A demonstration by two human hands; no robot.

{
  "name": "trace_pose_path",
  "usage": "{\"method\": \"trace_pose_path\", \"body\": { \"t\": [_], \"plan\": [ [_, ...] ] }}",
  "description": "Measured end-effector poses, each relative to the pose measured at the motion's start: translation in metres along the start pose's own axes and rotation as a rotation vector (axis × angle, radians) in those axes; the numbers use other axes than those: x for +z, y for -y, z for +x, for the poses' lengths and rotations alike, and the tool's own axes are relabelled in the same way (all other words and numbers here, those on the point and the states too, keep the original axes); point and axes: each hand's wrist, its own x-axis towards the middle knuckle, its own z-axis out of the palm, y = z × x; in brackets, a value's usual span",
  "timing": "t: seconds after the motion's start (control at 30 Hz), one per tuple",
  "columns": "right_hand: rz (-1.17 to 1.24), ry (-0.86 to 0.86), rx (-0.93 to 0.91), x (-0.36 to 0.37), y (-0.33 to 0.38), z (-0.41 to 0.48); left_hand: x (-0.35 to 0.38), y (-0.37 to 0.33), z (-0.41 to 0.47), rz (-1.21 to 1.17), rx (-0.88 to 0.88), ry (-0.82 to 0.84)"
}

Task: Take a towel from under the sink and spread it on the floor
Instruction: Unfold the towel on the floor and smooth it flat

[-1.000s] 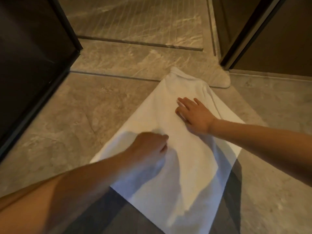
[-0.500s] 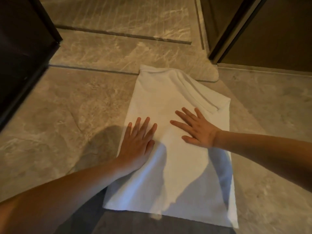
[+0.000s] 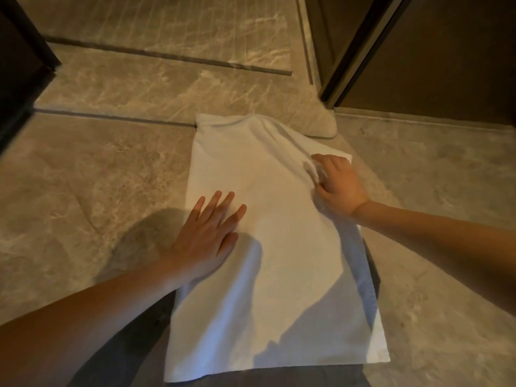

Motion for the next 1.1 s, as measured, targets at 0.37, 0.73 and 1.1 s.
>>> {"method": "trace_pose_path", "body": {
  "t": [0.37, 0.73, 1.1],
  "plan": [
    [0.034, -0.089, 0.196, -0.008, -0.044, 0.032, -0.012, -0.007, -0.001, -0.031, -0.013, 0.007],
    [0.141, -0.116, 0.349, 0.017, -0.039, 0.001, -0.007, -0.006, -0.001, -0.001, -0.008, -0.009],
    [0.006, -0.218, 0.008, -0.015, -0.027, 0.019, -0.01, -0.007, -0.002, -0.029, 0.008, 0.007]
  ]
}}
